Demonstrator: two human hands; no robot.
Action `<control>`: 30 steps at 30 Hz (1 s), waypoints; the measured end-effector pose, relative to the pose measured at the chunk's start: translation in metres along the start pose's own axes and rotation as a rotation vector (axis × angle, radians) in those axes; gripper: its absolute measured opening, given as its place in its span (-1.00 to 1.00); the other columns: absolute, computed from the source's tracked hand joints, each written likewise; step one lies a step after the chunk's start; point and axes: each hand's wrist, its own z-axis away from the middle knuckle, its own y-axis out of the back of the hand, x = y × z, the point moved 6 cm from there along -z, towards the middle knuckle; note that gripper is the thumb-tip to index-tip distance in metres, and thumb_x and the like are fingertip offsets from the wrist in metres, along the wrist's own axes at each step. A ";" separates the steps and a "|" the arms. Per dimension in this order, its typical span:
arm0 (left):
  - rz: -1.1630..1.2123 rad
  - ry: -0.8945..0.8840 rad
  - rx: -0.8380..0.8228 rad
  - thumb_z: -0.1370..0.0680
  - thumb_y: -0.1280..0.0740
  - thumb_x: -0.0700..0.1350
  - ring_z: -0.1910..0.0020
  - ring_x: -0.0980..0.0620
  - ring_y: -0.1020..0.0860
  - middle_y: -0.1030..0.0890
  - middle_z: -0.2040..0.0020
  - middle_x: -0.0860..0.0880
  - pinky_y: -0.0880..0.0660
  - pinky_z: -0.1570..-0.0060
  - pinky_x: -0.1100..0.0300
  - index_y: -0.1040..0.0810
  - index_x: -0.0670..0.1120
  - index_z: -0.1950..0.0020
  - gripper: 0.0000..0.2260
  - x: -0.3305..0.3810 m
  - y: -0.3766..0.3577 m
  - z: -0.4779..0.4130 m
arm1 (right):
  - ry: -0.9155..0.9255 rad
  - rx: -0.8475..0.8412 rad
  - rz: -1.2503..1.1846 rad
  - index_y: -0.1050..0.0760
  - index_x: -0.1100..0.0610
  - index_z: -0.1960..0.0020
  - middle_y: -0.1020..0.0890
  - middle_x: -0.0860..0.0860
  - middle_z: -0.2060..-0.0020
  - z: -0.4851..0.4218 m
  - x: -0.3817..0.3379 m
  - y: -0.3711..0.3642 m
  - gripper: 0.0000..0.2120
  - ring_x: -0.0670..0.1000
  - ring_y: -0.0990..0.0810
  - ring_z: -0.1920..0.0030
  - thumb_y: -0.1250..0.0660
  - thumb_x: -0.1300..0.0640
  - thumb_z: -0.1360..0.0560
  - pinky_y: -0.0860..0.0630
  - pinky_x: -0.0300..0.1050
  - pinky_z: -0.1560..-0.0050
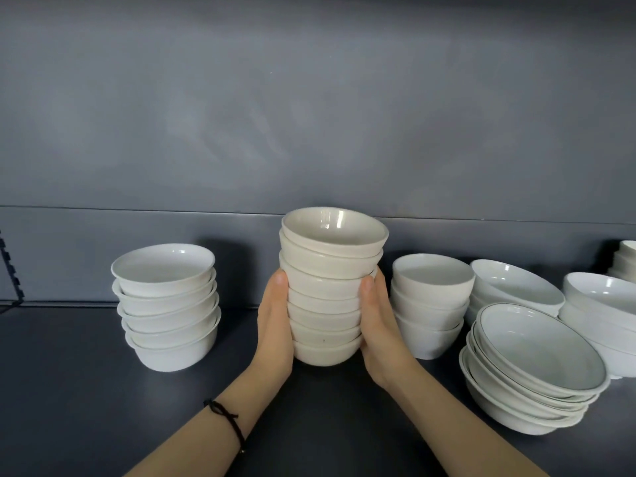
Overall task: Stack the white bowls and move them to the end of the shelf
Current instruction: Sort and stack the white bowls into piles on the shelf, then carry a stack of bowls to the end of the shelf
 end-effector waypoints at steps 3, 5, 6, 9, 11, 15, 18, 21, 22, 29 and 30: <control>-0.006 -0.021 0.010 -0.44 -0.20 0.40 -0.20 0.01 -0.60 -0.68 -0.13 0.02 -0.45 -0.31 -0.13 -0.59 0.11 -0.16 -0.51 0.009 -0.002 0.002 | -0.002 0.021 -0.026 -0.24 -0.21 -0.48 -0.50 -0.21 -0.35 0.000 -0.009 0.000 -0.20 -0.16 -0.47 -0.36 -0.25 -0.45 -0.30 -0.37 0.07 -0.44; 0.007 -0.036 0.023 -0.39 -0.20 0.38 -0.20 0.00 -0.60 -0.67 -0.14 0.00 -0.44 -0.32 -0.14 -0.59 0.11 -0.15 -0.49 0.016 -0.003 0.004 | 0.005 0.021 -0.021 -0.24 -0.22 -0.47 -0.51 -0.21 -0.35 -0.001 -0.014 0.000 -0.18 -0.15 -0.48 -0.35 -0.25 -0.48 -0.27 -0.39 0.08 -0.43; 0.011 -0.050 0.020 -0.40 -0.19 0.38 -0.20 -0.01 -0.60 -0.67 -0.15 -0.01 -0.44 -0.32 -0.14 -0.59 0.10 -0.15 -0.49 0.020 -0.003 0.006 | 0.006 0.009 -0.017 -0.24 -0.22 -0.48 -0.51 -0.21 -0.35 0.000 -0.017 -0.002 -0.12 -0.14 -0.48 -0.35 -0.27 -0.53 -0.24 -0.40 0.08 -0.42; -0.003 -0.094 -0.008 -0.41 -0.17 0.39 -0.22 -0.02 -0.59 -0.66 -0.17 -0.04 -0.45 -0.32 -0.13 -0.58 0.07 -0.18 -0.46 0.030 -0.005 0.012 | 0.009 -0.013 -0.023 -0.22 -0.22 -0.49 -0.50 -0.20 -0.36 0.003 -0.024 -0.006 0.02 -0.13 -0.47 -0.36 -0.31 -0.61 -0.13 -0.40 0.09 -0.41; -0.003 -0.113 -0.002 -0.41 -0.17 0.38 -0.23 -0.05 -0.59 -0.66 -0.17 -0.06 -0.44 -0.32 -0.15 -0.58 0.06 -0.16 -0.46 0.033 -0.005 0.013 | 0.022 -0.023 -0.034 -0.21 -0.21 -0.49 -0.50 -0.19 -0.36 0.006 -0.027 -0.008 0.02 -0.13 -0.48 -0.36 -0.32 -0.60 -0.13 -0.40 0.08 -0.42; 0.001 -0.116 0.007 -0.42 -0.17 0.37 -0.22 -0.09 -0.59 -0.65 -0.17 -0.11 -0.45 -0.31 -0.17 -0.56 -0.04 -0.20 -0.40 0.036 -0.007 0.016 | 0.023 -0.034 -0.042 -0.22 -0.22 -0.48 -0.52 -0.18 -0.34 0.008 -0.030 -0.008 0.00 -0.12 -0.51 -0.34 -0.34 -0.58 -0.14 -0.44 0.09 -0.39; 0.004 -0.111 0.008 -0.51 -0.18 0.36 -0.23 -0.08 -0.59 -0.66 -0.17 -0.10 -0.44 -0.32 -0.18 -0.55 -0.06 -0.24 -0.44 0.039 -0.009 0.020 | 0.016 -0.032 -0.050 -0.23 -0.24 -0.47 -0.54 -0.19 -0.33 0.010 -0.033 -0.009 -0.04 -0.12 -0.52 -0.32 -0.34 -0.56 -0.16 -0.45 0.10 -0.37; 0.032 -0.102 0.023 -0.42 -0.20 0.41 -0.23 -0.11 -0.58 -0.65 -0.18 -0.12 -0.43 -0.32 -0.20 -0.55 -0.08 -0.26 -0.33 0.046 -0.010 0.024 | 0.018 -0.032 -0.067 -0.26 -0.24 -0.46 -0.55 -0.20 -0.31 0.011 -0.038 -0.012 -0.14 -0.13 -0.54 -0.31 -0.35 -0.49 -0.23 -0.46 0.08 -0.37; 0.039 -0.100 0.022 -0.42 -0.22 0.43 -0.24 -0.11 -0.58 -0.65 -0.19 -0.12 -0.43 -0.32 -0.20 -0.55 -0.07 -0.27 -0.32 0.048 -0.011 0.026 | 0.023 -0.037 -0.069 -0.27 -0.24 -0.46 -0.56 -0.21 -0.30 0.011 -0.041 -0.013 -0.15 -0.14 -0.54 -0.30 -0.35 -0.48 -0.23 -0.46 0.07 -0.36; 0.071 -0.128 0.062 -0.45 -0.18 0.36 -0.24 -0.07 -0.59 -0.66 -0.20 -0.08 -0.43 -0.33 -0.17 -0.55 -0.02 -0.30 -0.39 0.073 0.005 0.048 | 0.009 -0.096 -0.073 -0.29 -0.28 -0.44 -0.57 -0.21 -0.29 0.024 -0.059 -0.036 -0.04 -0.12 -0.55 -0.29 -0.35 -0.59 -0.11 -0.47 0.08 -0.35; 0.073 -0.131 0.070 -0.44 -0.18 0.35 -0.24 -0.06 -0.59 -0.66 -0.21 -0.07 -0.43 -0.33 -0.15 -0.55 0.00 -0.30 -0.40 0.077 0.010 0.052 | 0.006 -0.113 -0.077 -0.29 -0.28 -0.44 -0.57 -0.21 -0.29 0.026 -0.062 -0.043 -0.03 -0.12 -0.55 -0.29 -0.35 -0.59 -0.09 -0.47 0.07 -0.35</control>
